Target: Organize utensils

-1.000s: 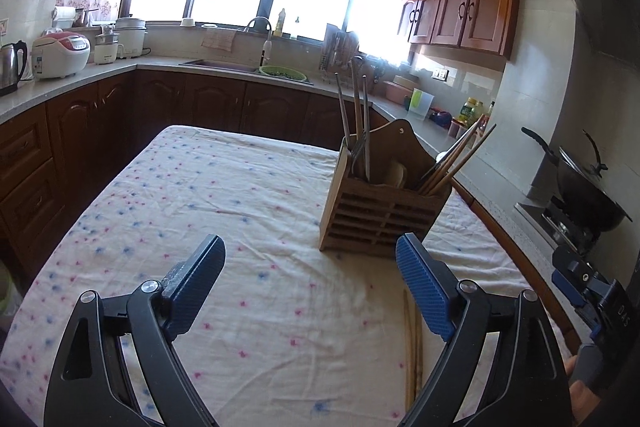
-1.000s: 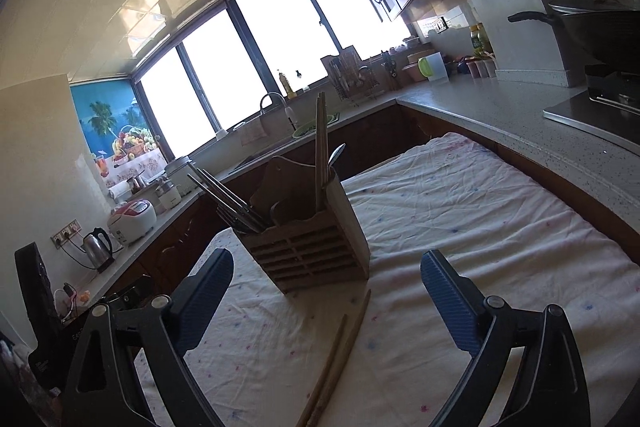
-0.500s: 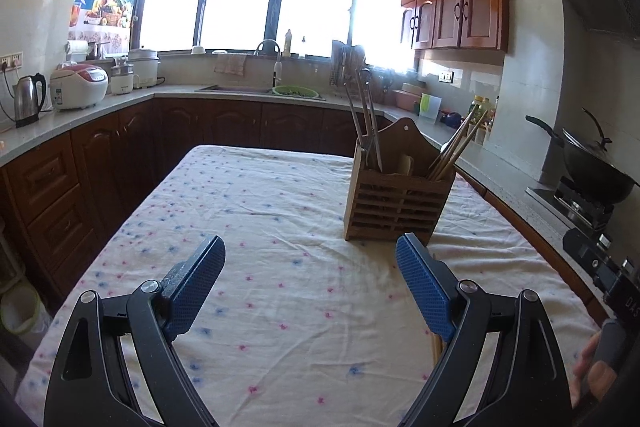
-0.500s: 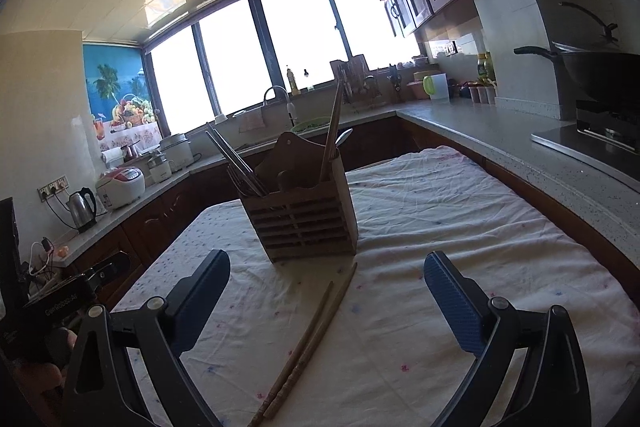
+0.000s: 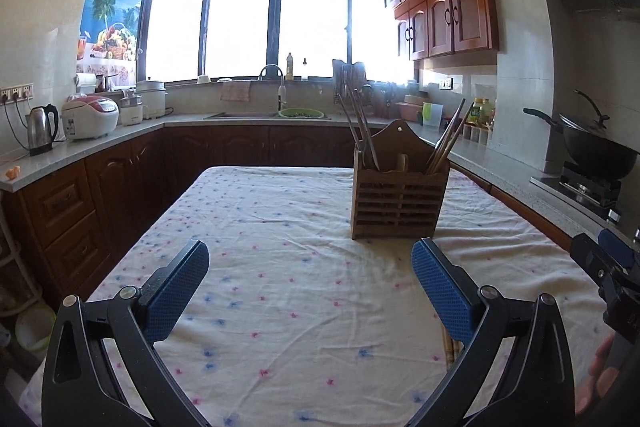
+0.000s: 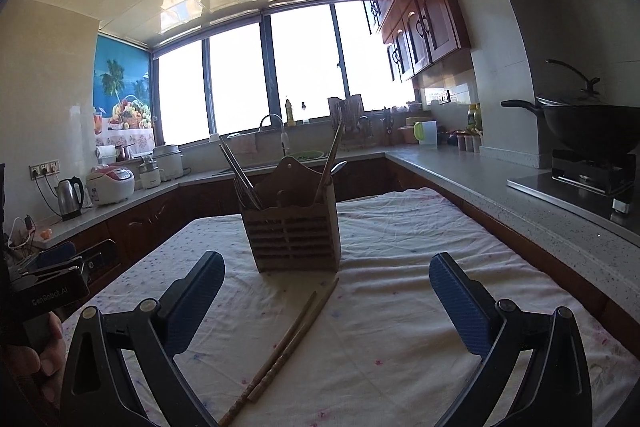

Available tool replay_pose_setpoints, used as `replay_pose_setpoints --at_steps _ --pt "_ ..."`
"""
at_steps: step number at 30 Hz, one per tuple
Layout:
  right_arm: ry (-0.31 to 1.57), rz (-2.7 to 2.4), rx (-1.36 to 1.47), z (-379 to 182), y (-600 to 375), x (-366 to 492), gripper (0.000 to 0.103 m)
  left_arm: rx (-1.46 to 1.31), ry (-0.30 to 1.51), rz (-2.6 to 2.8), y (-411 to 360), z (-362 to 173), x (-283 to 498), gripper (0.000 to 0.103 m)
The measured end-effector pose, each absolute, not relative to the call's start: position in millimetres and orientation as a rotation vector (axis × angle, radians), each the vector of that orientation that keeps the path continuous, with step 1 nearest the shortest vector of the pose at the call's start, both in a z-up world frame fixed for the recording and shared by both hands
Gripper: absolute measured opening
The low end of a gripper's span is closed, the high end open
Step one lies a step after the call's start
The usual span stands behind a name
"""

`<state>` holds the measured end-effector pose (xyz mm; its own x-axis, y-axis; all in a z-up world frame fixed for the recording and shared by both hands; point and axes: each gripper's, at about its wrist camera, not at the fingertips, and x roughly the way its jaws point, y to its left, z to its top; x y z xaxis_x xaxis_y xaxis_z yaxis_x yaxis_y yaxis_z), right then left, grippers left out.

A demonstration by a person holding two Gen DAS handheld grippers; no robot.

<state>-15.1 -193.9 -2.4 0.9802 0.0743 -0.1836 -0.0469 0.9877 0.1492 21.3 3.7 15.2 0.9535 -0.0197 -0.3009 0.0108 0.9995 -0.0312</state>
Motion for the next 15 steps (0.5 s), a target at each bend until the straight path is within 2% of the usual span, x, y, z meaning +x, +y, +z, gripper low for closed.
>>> replay_pose_setpoints --at_steps 15 --pt "0.228 0.082 0.116 -21 -189 -22 0.103 0.011 0.363 -0.009 -9 -11 18 0.103"
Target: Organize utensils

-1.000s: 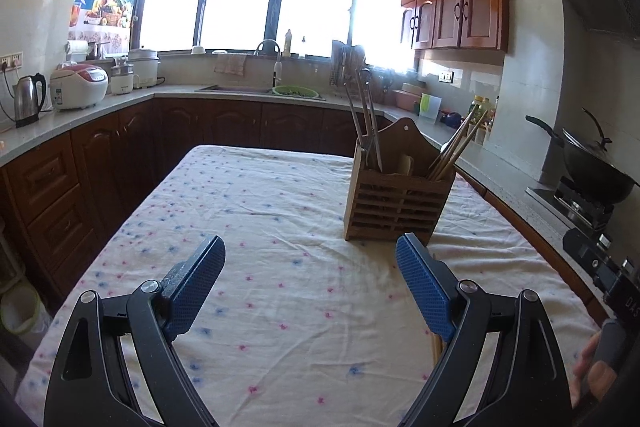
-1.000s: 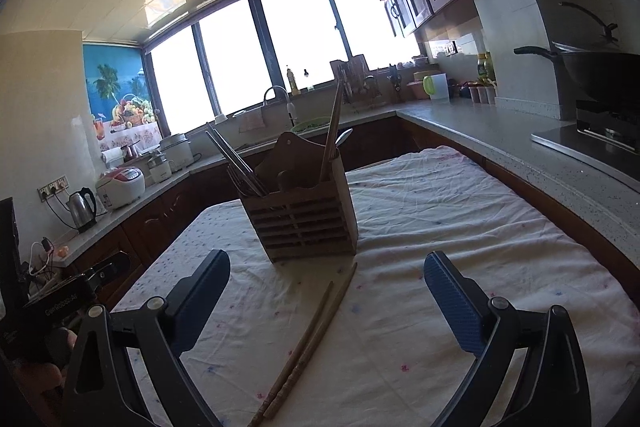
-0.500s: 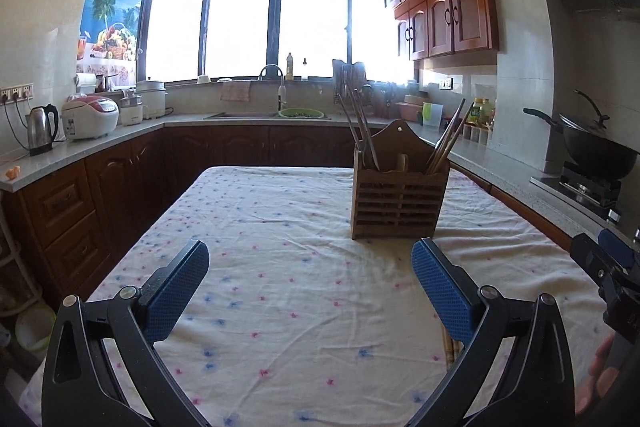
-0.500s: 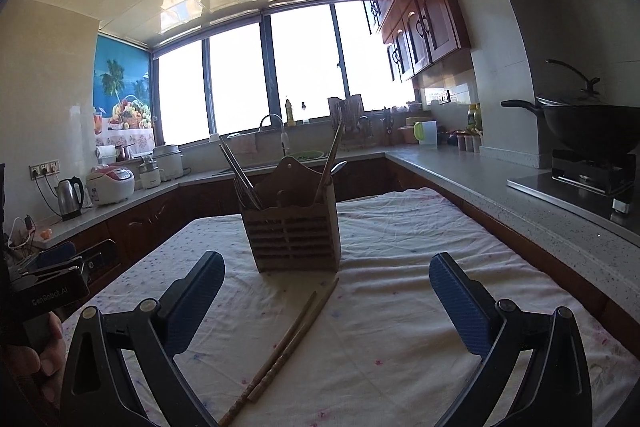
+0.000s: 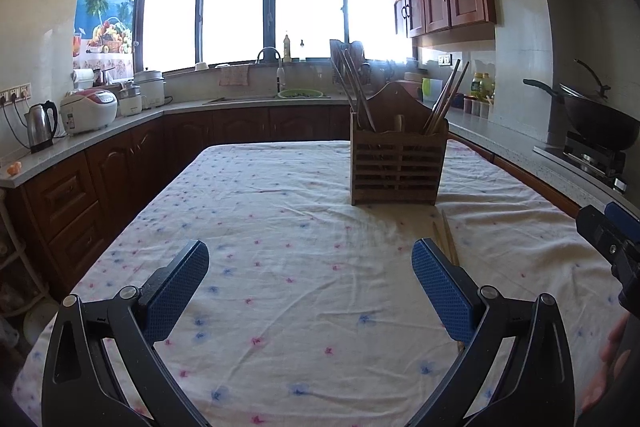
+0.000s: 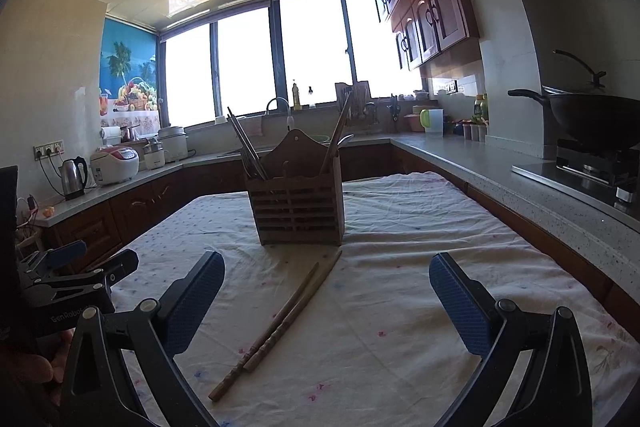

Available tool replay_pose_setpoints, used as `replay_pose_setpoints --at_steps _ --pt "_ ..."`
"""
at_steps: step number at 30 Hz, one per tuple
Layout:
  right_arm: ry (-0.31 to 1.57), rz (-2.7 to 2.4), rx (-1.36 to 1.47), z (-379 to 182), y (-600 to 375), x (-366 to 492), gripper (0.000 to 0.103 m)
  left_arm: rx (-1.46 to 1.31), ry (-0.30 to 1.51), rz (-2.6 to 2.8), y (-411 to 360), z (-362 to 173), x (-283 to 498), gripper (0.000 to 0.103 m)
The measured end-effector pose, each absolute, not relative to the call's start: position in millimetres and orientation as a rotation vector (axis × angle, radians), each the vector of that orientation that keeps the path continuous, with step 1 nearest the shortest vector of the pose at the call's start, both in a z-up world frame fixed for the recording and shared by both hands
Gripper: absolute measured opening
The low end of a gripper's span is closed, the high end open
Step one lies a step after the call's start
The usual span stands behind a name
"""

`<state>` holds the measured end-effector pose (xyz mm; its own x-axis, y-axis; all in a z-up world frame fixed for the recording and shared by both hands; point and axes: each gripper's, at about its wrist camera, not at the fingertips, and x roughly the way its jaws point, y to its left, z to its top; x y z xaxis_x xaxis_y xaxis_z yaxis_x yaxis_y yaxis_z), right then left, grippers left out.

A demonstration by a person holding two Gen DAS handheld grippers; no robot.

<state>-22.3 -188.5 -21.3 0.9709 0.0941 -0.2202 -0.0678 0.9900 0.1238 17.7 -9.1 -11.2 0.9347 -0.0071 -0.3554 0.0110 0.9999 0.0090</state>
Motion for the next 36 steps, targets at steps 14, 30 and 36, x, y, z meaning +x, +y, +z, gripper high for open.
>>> replay_pose_setpoints --at_steps 14,30,36 --pt "0.231 0.084 0.112 -22.4 -190.4 -23.5 0.103 0.001 0.356 -0.017 -7.0 -11.4 15.6 0.103" --pt "0.221 0.095 0.102 -21.3 -187.0 -25.3 0.103 -0.019 0.357 -0.023 -5.2 -11.8 14.0 0.103" --pt "0.227 0.092 0.107 -21.9 -188.0 -24.1 0.103 -0.023 0.369 -0.020 -3.2 -13.6 16.1 0.103"
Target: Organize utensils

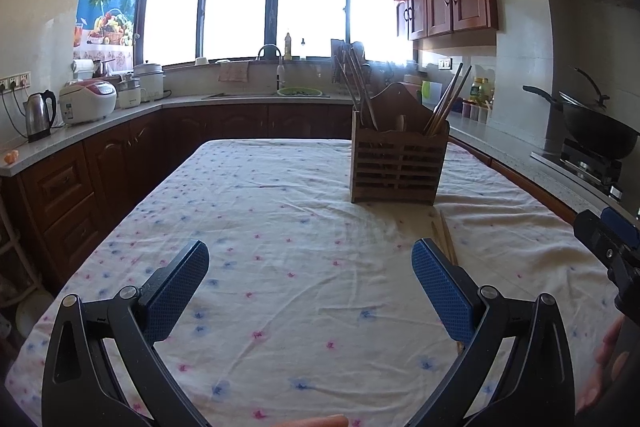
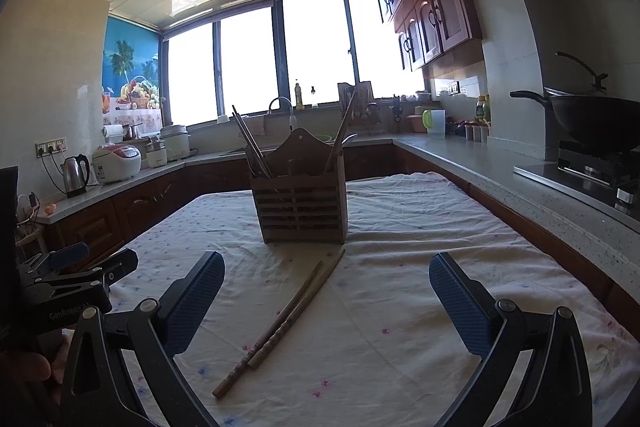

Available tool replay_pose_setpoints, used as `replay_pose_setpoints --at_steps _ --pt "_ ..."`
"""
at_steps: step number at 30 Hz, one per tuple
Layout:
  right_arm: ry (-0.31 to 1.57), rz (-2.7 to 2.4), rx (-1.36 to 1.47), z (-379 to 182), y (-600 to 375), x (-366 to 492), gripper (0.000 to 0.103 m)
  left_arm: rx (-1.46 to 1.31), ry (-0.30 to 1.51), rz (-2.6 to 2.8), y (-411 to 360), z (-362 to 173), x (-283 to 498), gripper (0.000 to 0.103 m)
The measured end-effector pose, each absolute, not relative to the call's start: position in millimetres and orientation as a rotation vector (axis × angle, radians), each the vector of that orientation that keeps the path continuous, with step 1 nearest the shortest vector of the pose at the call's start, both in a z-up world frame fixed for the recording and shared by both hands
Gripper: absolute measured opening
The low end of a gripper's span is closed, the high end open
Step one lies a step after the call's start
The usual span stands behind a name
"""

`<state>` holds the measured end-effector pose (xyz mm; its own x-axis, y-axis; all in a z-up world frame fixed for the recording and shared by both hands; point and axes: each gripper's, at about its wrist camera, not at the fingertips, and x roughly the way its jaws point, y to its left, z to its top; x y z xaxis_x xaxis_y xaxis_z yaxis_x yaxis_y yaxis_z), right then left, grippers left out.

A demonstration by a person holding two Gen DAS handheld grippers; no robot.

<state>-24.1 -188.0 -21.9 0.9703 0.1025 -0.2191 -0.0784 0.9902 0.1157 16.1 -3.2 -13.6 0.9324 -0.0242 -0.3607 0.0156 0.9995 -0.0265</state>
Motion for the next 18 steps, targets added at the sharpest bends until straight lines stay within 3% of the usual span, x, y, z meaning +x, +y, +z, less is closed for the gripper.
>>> replay_pose_setpoints --at_steps 18 --pt "0.239 0.091 0.113 -21.4 -188.7 -20.3 0.103 -0.003 0.370 -0.038 -8.0 -14.7 14.3 0.103"
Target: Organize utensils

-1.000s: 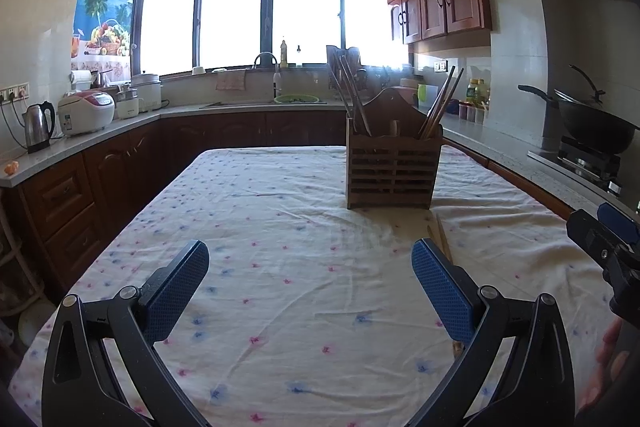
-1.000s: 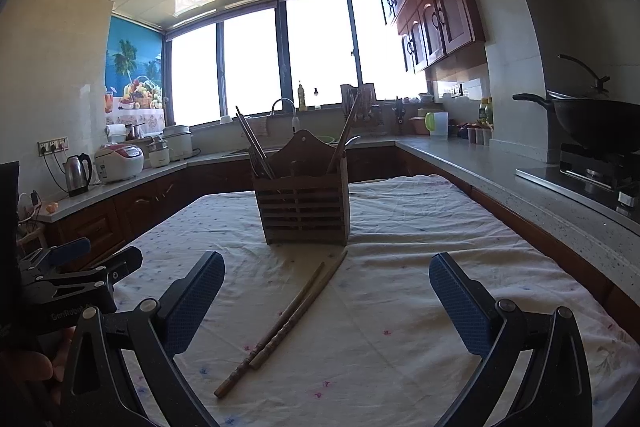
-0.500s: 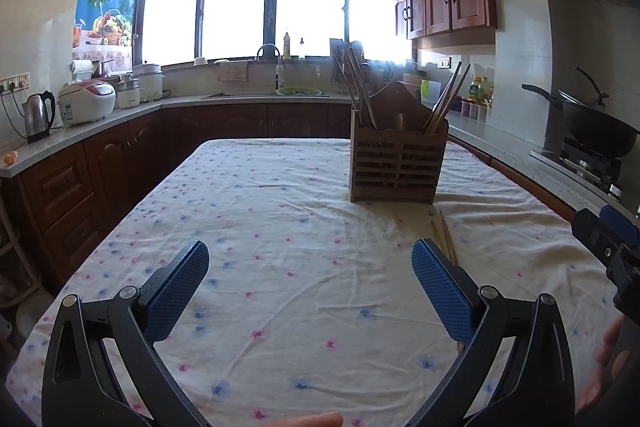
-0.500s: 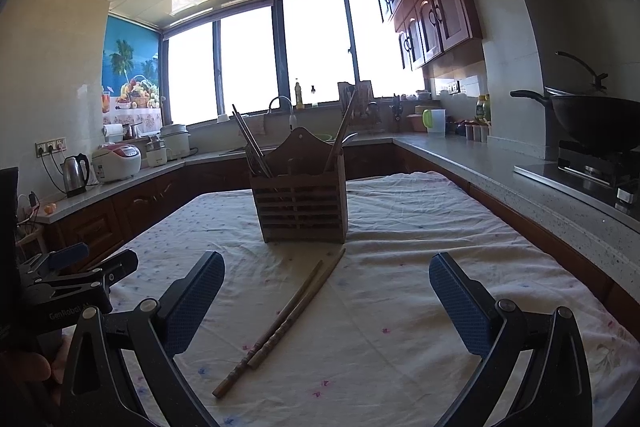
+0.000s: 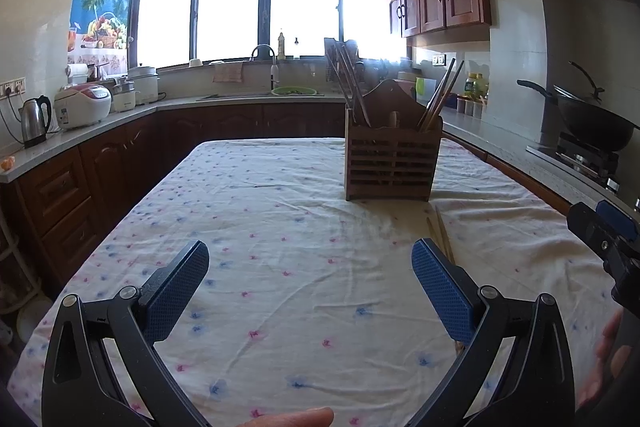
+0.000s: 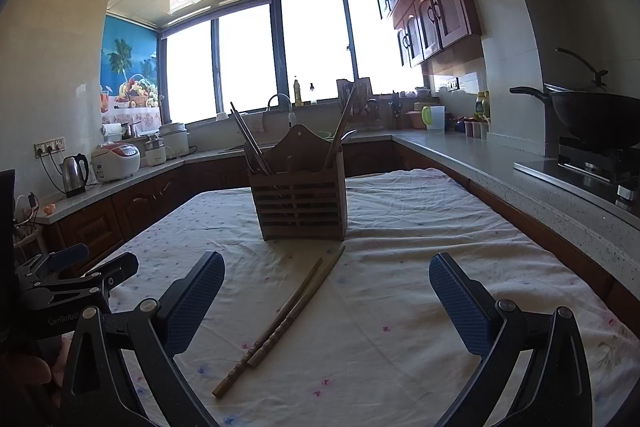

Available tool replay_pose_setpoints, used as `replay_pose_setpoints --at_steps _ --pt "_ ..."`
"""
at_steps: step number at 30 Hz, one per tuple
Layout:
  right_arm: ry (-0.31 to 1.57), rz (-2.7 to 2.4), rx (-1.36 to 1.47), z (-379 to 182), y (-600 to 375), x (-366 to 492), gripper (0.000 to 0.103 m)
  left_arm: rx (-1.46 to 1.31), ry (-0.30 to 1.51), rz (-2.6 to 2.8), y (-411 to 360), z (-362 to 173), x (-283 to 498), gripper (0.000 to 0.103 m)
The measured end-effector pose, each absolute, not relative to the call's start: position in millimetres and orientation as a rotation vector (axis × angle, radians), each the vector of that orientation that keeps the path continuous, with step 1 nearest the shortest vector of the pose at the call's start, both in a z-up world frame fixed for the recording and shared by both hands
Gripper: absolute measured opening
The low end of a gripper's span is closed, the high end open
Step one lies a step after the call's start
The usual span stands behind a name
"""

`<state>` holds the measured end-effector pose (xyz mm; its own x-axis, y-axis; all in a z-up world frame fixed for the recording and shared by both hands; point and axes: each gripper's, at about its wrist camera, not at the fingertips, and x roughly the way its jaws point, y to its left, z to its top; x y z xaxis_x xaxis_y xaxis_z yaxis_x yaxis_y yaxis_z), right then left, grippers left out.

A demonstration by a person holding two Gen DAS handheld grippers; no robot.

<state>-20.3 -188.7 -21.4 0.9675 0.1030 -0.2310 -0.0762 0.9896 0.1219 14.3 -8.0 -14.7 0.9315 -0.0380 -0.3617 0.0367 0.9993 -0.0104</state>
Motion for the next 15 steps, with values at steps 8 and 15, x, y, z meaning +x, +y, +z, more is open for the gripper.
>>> replay_pose_setpoints --at_steps 8,15 --pt "0.232 0.095 0.113 -21.0 -189.7 -21.3 0.103 0.006 0.366 -0.037 -10.1 -14.5 12.6 0.103" --pt "0.231 0.099 0.116 -20.8 -190.4 -22.0 0.103 0.011 0.372 -0.035 -11.3 -14.7 12.7 0.103"
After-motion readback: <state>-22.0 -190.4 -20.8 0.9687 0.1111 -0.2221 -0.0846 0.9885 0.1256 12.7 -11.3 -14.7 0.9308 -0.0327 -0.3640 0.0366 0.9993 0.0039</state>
